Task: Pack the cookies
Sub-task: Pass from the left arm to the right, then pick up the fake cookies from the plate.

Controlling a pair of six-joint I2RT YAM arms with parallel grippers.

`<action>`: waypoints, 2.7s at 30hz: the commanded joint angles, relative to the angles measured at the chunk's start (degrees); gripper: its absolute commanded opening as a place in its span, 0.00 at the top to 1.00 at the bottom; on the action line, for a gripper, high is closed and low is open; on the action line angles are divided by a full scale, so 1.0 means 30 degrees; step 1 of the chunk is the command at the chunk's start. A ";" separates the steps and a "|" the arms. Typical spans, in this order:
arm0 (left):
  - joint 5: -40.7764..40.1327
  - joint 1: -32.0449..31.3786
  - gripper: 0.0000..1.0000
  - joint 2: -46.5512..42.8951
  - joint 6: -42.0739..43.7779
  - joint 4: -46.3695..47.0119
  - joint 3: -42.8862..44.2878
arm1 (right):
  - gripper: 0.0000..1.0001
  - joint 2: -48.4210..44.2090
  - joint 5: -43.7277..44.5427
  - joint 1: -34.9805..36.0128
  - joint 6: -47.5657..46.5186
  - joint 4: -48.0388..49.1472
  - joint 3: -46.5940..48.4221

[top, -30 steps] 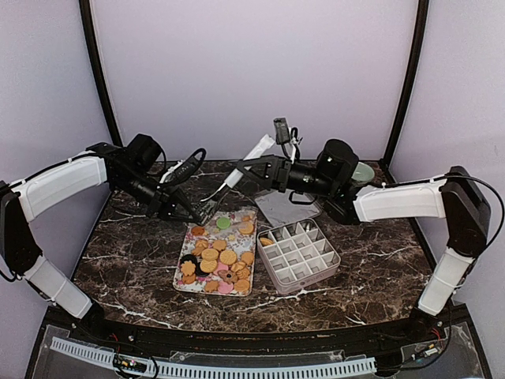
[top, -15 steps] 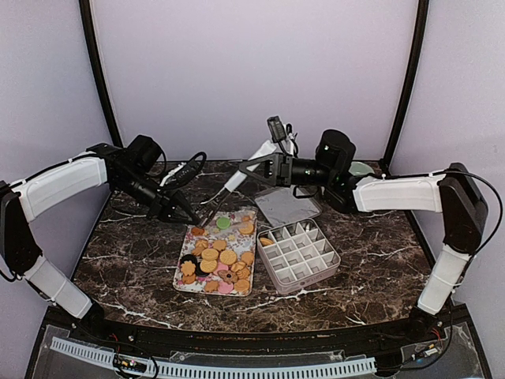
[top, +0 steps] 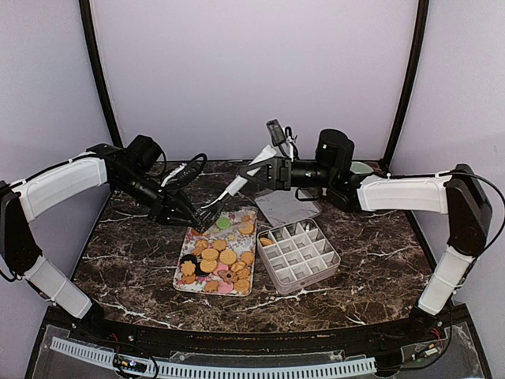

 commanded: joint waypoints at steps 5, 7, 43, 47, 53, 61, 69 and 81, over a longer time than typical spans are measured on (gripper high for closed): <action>-0.2617 0.0537 0.46 -0.0212 -0.1365 0.2156 -0.0877 | 0.64 -0.1852 0.1707 0.0138 -0.2020 -0.1131 -0.0997; -0.2429 0.1062 0.36 0.0090 -0.1775 0.2280 -0.0837 | 0.64 -0.2050 0.2037 0.0131 -0.2368 -0.1466 -0.1159; -0.5929 0.4566 0.10 -0.0830 -0.3677 0.3271 -0.2724 | 0.62 -0.1528 1.4465 0.5650 -1.0306 -0.6675 -0.2431; -0.5873 0.4591 0.09 -0.0921 -0.3704 0.3232 -0.2805 | 0.62 -0.1398 1.5165 0.5896 -1.0763 -0.6656 -0.2492; -0.5723 0.4633 0.09 -0.0967 -0.3733 0.3217 -0.2799 | 0.57 -0.1045 1.5839 0.6425 -1.1559 -0.6926 -0.2067; -0.5623 0.4651 0.09 -0.1029 -0.3638 0.3151 -0.2797 | 0.56 -0.0868 1.5040 0.6744 -1.1116 -0.6988 -0.2116; -0.5452 0.4640 0.10 -0.0983 -0.3604 0.3007 -0.2814 | 0.68 -0.1090 1.5773 0.6815 -1.0961 -0.6241 -0.2205; -0.5452 0.4658 0.10 -0.0981 -0.3564 0.2874 -0.2703 | 0.82 -0.3913 1.7172 0.6056 -1.1426 -0.7503 -0.1987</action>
